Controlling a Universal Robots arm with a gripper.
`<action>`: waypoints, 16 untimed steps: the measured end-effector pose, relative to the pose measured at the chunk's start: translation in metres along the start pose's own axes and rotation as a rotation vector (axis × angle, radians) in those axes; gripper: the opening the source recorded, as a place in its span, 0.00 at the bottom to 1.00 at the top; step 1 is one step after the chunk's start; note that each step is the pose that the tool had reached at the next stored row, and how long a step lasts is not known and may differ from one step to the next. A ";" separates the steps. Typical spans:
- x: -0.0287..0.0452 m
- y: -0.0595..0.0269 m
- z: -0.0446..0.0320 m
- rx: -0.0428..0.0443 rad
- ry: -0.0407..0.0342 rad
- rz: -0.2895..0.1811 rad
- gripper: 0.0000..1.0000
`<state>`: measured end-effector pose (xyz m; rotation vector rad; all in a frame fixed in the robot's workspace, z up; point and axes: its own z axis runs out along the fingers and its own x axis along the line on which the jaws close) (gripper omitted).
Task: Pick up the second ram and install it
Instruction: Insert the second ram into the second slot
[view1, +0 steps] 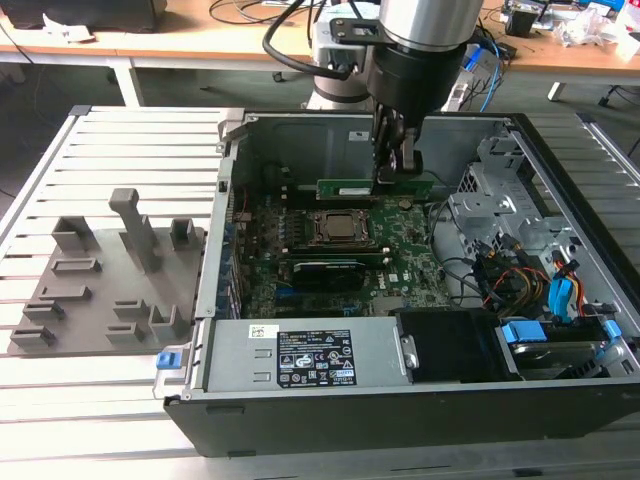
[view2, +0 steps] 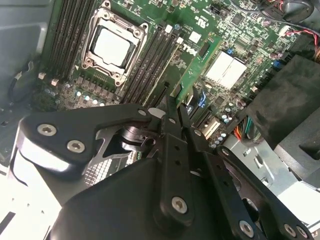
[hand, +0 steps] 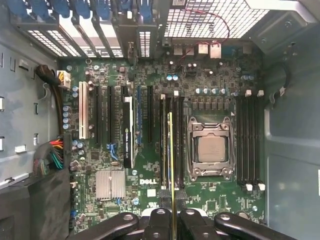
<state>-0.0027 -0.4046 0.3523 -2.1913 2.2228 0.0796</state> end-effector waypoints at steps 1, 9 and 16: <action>-0.0001 0.0000 0.0015 0.0001 0.0000 0.000 0.14; -0.0028 -0.0002 0.0087 0.0001 -0.0003 0.000 0.14; -0.0030 -0.0003 0.0152 0.0000 -0.0002 0.000 0.14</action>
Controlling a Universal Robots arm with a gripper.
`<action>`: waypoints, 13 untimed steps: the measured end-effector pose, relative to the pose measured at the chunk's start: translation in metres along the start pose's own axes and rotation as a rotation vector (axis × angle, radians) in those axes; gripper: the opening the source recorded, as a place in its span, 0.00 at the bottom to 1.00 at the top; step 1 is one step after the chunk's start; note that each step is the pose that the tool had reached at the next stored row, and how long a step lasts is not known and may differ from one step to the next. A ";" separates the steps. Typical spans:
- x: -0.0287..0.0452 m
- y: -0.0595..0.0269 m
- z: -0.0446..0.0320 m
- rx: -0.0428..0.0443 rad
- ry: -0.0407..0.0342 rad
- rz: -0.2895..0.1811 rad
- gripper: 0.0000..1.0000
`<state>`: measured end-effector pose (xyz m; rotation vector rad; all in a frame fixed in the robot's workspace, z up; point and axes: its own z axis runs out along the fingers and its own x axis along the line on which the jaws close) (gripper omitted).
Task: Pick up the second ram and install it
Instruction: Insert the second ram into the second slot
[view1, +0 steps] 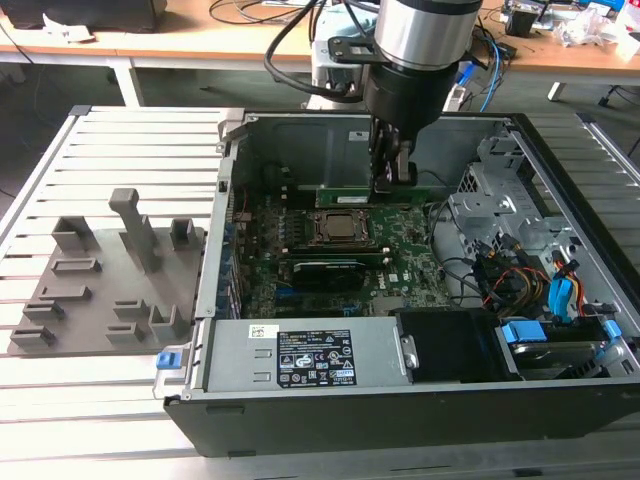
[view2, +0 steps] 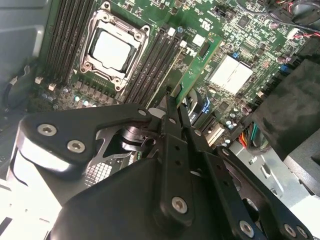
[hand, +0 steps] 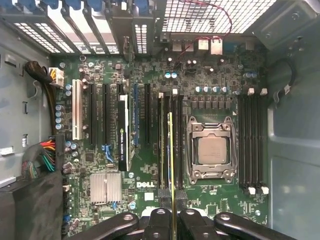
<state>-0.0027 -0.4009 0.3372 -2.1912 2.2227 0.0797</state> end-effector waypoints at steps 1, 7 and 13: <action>0.0000 0.0000 0.0005 0.0000 0.0001 0.000 0.14; -0.0041 0.0000 0.0046 0.0000 0.0002 0.000 0.14; -0.0096 0.0018 0.0087 0.0000 0.0001 0.000 0.14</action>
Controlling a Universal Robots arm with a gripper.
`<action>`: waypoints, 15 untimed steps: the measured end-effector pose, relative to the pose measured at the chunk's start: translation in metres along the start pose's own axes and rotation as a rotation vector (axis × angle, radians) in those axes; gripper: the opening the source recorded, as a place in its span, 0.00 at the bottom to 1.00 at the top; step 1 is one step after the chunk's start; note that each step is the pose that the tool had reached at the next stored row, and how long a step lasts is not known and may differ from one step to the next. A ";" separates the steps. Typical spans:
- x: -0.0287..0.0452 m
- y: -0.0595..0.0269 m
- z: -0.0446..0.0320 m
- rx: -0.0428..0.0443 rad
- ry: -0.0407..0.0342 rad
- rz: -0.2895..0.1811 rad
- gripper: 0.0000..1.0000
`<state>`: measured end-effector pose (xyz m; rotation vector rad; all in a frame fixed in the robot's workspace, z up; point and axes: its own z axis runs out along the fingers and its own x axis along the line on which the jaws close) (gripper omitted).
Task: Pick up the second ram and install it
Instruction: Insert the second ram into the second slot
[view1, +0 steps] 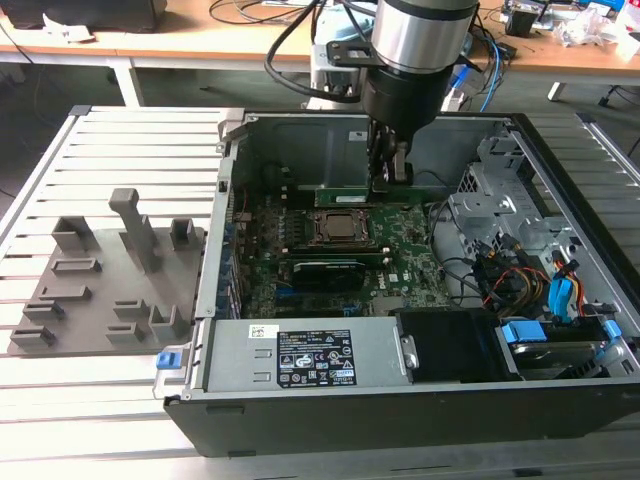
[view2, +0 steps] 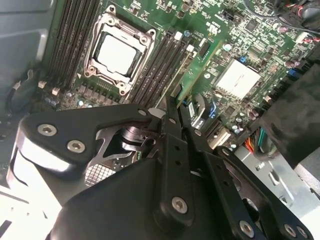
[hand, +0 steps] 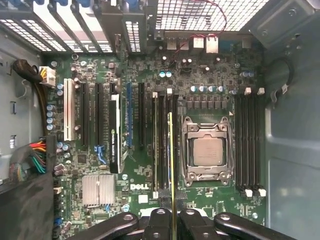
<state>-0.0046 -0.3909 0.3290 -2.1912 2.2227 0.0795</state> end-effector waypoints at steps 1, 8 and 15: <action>-0.0001 0.0018 0.0012 0.0000 -0.0001 0.000 0.14; 0.0003 0.0152 0.0083 0.0001 0.0000 0.000 0.14; 0.0005 0.0151 0.0129 0.0001 -0.0001 0.000 0.14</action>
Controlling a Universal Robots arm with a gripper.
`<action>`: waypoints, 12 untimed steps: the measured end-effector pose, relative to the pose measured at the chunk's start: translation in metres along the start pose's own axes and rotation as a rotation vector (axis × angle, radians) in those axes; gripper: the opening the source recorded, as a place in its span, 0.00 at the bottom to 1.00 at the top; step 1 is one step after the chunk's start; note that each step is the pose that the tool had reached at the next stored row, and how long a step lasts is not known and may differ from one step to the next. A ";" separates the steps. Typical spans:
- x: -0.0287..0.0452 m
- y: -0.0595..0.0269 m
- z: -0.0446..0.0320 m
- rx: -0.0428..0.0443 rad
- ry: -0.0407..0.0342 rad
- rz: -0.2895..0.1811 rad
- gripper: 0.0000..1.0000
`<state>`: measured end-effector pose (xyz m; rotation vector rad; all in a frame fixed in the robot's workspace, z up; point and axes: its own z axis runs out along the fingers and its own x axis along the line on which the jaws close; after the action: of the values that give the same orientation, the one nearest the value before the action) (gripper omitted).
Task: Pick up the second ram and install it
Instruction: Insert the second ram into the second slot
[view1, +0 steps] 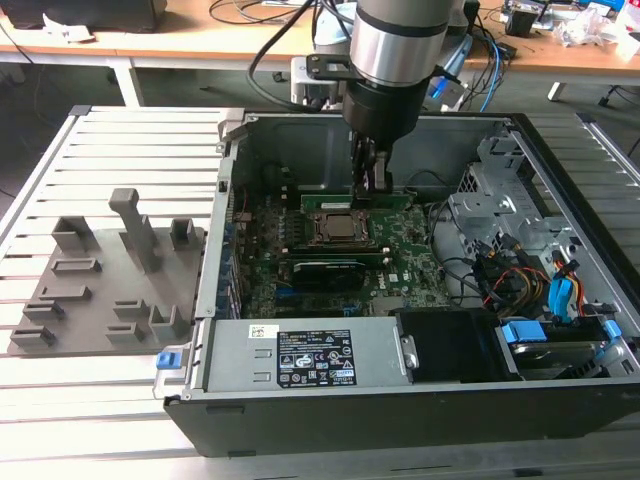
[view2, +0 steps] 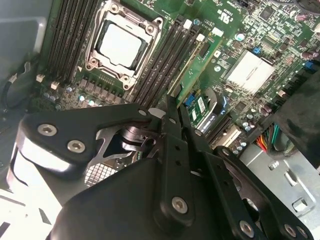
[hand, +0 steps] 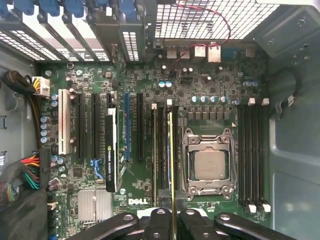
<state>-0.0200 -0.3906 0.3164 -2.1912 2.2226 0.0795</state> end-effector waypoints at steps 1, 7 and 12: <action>0.0001 0.0000 0.0009 0.0000 0.0000 0.000 0.14; 0.0003 -0.0001 0.0050 0.0000 0.0000 0.000 0.14; 0.0005 -0.0002 0.0099 0.0000 0.0000 0.000 0.14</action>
<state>-0.0200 -0.3906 0.3065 -2.1911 2.2227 0.0795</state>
